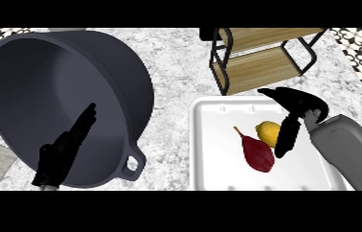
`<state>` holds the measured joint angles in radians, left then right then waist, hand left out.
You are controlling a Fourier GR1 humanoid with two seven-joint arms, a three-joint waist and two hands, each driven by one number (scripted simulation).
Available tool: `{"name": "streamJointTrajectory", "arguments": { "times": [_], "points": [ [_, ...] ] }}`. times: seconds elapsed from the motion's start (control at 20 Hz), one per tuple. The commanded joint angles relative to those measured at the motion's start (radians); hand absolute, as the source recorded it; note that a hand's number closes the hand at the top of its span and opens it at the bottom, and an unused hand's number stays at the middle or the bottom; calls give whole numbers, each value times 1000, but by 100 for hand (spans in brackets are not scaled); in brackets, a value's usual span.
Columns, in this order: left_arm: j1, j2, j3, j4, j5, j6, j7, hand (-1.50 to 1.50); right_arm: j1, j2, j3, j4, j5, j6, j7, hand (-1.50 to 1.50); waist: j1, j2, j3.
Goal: Pick the lemon from the tray and place it in the tiered shelf
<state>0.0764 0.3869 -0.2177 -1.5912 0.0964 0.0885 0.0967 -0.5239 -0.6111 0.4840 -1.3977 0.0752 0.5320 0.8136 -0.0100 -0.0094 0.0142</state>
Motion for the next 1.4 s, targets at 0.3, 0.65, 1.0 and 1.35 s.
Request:
{"name": "streamJointTrajectory", "arguments": {
  "times": [0.3, 0.65, 1.0, 1.35],
  "points": [
    [-73, -108, -5, 240, -44, -21, -105, 0, 24, 10, -29, -31, 120, 21, 41, -150, 5, 12, -15],
    [-89, -80, 32, 144, -31, -60, 9, 0, 50, 57, -39, 13, 195, 45, 11, -150, 12, 10, -14],
    [-119, -116, 38, 180, -51, -59, 8, 0, 82, 66, -32, 68, 278, 32, -79, -150, 11, 12, -14],
    [-107, -112, 67, 216, -64, -93, -33, 0, 124, 155, -7, 145, 384, -31, -134, -150, 12, 12, -14]
  ]
}}
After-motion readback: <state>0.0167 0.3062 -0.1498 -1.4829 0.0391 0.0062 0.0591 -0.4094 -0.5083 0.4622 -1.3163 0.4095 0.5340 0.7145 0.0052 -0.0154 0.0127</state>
